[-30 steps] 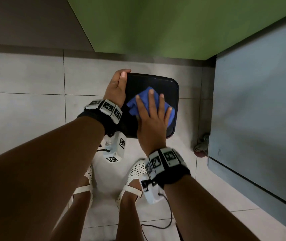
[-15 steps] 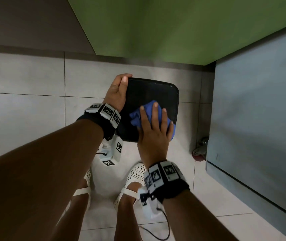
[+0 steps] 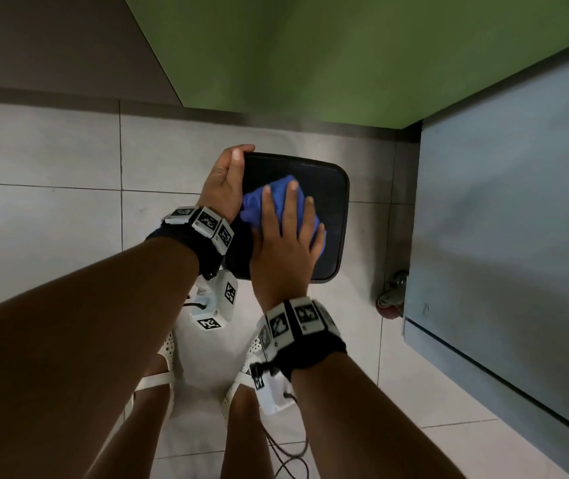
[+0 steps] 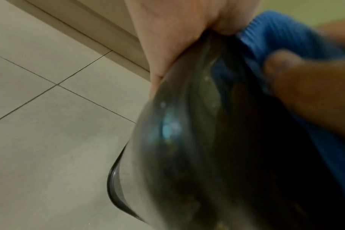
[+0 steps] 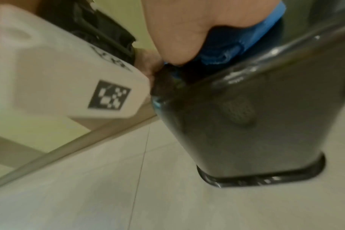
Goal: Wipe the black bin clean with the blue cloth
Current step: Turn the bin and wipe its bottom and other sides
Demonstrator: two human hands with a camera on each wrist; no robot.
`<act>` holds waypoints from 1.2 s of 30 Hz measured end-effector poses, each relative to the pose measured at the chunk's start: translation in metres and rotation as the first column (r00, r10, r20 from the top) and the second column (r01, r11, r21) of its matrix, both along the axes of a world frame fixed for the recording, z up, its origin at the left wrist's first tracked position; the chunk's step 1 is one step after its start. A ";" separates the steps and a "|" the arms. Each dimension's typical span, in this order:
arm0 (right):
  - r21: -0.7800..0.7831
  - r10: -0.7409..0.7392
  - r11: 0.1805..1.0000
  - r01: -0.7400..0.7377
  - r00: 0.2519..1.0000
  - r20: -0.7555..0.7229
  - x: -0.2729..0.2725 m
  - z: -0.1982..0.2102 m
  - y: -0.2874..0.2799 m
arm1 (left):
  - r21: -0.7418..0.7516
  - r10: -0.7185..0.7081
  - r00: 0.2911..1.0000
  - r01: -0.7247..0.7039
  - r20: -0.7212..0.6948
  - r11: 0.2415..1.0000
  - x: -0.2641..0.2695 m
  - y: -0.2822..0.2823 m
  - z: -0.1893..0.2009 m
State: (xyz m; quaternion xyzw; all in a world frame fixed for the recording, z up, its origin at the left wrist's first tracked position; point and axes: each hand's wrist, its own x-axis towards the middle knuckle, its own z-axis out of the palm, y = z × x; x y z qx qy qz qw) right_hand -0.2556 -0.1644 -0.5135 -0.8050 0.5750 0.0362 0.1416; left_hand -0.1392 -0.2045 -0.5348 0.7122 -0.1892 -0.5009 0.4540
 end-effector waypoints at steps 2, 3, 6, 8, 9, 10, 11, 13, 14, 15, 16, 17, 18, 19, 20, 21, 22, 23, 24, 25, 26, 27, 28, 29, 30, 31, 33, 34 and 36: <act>0.004 0.025 1.000 -0.025 0.999 -0.030 -0.022 -0.002 0.012 | 0.006 -0.004 0.999 0.004 0.032 1.000 0.000 0.000 0.001; 0.008 0.041 0.999 -0.040 0.998 -0.040 -0.032 0.000 0.013 | 0.001 0.002 0.999 -0.002 0.044 1.000 0.000 0.000 0.001; -0.006 0.006 1.000 -0.006 0.997 -0.083 -0.043 0.003 -0.007 | -0.011 -0.013 0.996 0.014 0.089 1.000 0.001 0.001 -0.003; -0.022 -0.167 0.986 0.165 0.982 -0.090 -0.027 -0.001 -0.032 | -0.017 -0.023 0.996 0.024 0.084 1.000 0.001 0.001 -0.004; -0.046 -0.255 0.967 0.252 0.964 -0.078 -0.015 -0.002 -0.044 | -0.013 -0.020 0.996 0.021 0.082 1.000 0.000 0.000 -0.005; -0.069 -0.313 0.949 0.309 0.948 -0.062 -0.004 -0.001 -0.054 | -0.012 -0.015 0.996 0.016 0.083 1.000 -0.001 0.000 -0.005; -0.040 -0.327 0.945 0.325 0.944 -0.043 0.007 0.000 -0.063 | -0.012 -0.014 0.996 0.015 0.085 1.000 -0.002 -0.001 -0.003; 0.116 -0.214 0.971 0.211 0.977 0.012 0.026 0.003 -0.075 | -0.021 -0.010 0.997 0.012 0.083 1.000 -0.005 -0.003 0.001; 0.161 -0.119 0.981 0.110 0.992 0.050 0.034 0.006 -0.076 | -0.030 -0.004 0.997 0.006 0.074 1.000 -0.005 -0.003 0.002; 0.168 -0.034 0.986 0.021 0.997 0.074 0.039 0.009 -0.077 | -0.041 0.006 0.998 -0.003 0.065 0.999 -0.005 -0.002 0.004; 0.161 0.012 0.987 -0.026 0.996 0.087 0.039 0.010 -0.078 | -0.050 0.014 0.998 -0.011 0.063 0.999 -0.006 -0.002 0.003; 0.151 0.023 0.988 -0.036 0.996 0.088 0.036 0.010 -0.080 | -0.050 0.024 0.998 -0.021 0.066 0.999 -0.008 -0.002 0.003; 0.143 0.015 0.989 -0.026 0.997 0.077 0.032 0.008 -0.082 | -0.047 0.051 0.997 -0.048 0.063 0.998 -0.009 -0.002 0.002; 0.137 -0.009 0.991 0.000 0.998 0.063 0.026 0.006 -0.085 | -0.044 0.082 0.995 -0.080 0.058 0.996 -0.010 -0.002 0.002; 0.118 -0.049 0.992 0.043 0.998 0.046 0.018 0.003 -0.088 | -0.038 0.109 0.993 -0.107 0.054 0.994 -0.011 -0.002 0.000; 0.080 -0.098 0.992 0.095 0.995 0.032 0.010 0.001 -0.091 | -0.024 0.121 0.991 -0.119 0.056 0.993 -0.013 -0.002 -0.001; 0.036 -0.137 0.990 0.136 0.990 0.022 0.002 -0.001 -0.094 | -0.012 0.126 0.990 -0.126 0.061 0.992 -0.013 -0.002 -0.002; 0.012 -0.164 0.986 0.164 0.986 0.012 -0.003 -0.002 -0.095 | -0.005 0.131 0.989 -0.131 0.066 0.991 -0.014 -0.002 -0.002; 0.015 -0.193 0.981 0.193 0.981 0.004 -0.007 -0.003 -0.095 | -0.001 0.136 0.988 -0.137 0.069 0.991 -0.014 -0.001 -0.002; 0.031 -0.241 0.970 0.241 0.971 0.002 -0.009 -0.004 -0.095 | 0.001 0.141 0.988 -0.142 0.068 0.990 -0.013 -0.001 -0.001; 0.040 -0.314 0.949 0.313 0.950 0.006 -0.011 -0.006 -0.093 | 0.005 0.143 0.988 -0.144 0.064 0.990 -0.013 -0.001 0.000; 0.045 -0.401 0.915 0.400 0.916 0.021 -0.013 -0.006 -0.092 | 0.008 0.142 0.988 -0.143 0.059 0.990 -0.013 -0.001 0.001; 0.058 -0.486 0.873 0.484 0.872 0.047 -0.016 -0.005 -0.091 | 0.012 0.142 0.988 -0.143 0.060 0.990 -0.013 -0.001 0.001; 0.083 -0.551 0.834 0.546 0.831 0.073 -0.021 -0.004 -0.087 | 0.012 0.139 0.988 -0.140 0.066 0.990 -0.014 -0.001 0.001; 0.110 -0.585 0.810 0.576 0.807 0.084 -0.027 -0.003 -0.080 | 0.009 0.138 0.988 -0.139 0.076 0.990 -0.014 -0.001 0.001; 0.139 -0.596 0.800 0.583 0.799 0.083 -0.033 0.000 -0.070 | 0.007 0.143 0.986 -0.144 0.087 0.990 -0.014 -0.001 0.001; 0.191 -0.605 0.789 0.584 0.792 0.081 -0.048 0.004 -0.042 | 0.003 0.154 0.983 -0.155 0.097 0.988 -0.015 -0.002 0.001; 0.209 -0.618 0.778 0.592 0.782 0.084 -0.053 0.006 -0.028 | 0.007 0.153 0.983 -0.154 0.100 0.988 -0.015 -0.002 0.000; 0.211 -0.640 0.760 0.615 0.765 0.072 -0.057 0.009 -0.008 | 0.020 0.135 0.985 -0.138 0.112 0.990 -0.014 -0.001 0.000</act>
